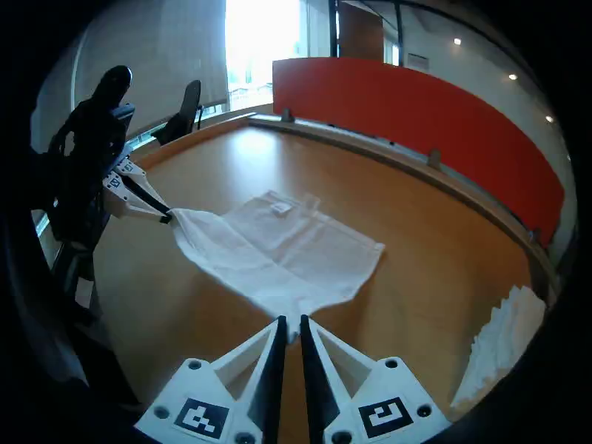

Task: Fold towel

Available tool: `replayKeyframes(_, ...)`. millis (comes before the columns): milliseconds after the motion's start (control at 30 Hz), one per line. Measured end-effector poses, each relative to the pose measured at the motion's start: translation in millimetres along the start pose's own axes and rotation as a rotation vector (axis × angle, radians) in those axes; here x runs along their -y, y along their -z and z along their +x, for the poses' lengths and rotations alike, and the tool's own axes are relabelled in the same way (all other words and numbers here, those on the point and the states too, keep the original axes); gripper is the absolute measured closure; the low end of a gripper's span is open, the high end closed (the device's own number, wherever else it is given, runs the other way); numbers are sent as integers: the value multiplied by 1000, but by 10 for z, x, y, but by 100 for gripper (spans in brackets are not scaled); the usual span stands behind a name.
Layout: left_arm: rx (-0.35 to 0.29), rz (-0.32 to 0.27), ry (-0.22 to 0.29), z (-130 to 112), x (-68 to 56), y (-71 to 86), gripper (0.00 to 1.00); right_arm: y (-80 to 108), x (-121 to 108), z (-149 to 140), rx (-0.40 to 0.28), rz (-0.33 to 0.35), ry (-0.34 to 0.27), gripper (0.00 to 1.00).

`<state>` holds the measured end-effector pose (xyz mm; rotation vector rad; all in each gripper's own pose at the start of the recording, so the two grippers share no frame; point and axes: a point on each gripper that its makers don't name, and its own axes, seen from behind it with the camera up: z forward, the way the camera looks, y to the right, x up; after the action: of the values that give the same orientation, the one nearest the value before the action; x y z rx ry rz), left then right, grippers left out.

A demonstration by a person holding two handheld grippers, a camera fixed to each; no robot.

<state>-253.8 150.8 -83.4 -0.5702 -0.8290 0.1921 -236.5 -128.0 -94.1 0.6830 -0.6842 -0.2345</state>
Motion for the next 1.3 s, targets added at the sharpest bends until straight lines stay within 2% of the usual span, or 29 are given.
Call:
replayKeyframes(600,-19,-29,12,144,-155,337,89,371,89,268,-58,-9,-9,87)
replayKeyframes(900,-26,-45,49,160,-238,531,89,503,120,299,-61,-6,-3,87)
replayKeyframes(1100,-21,-57,60,127,-290,571,89,542,119,322,-65,-3,-5,87)
replayKeyframes(1300,-14,-58,70,115,-311,540,89,516,113,311,-59,-3,2,87)
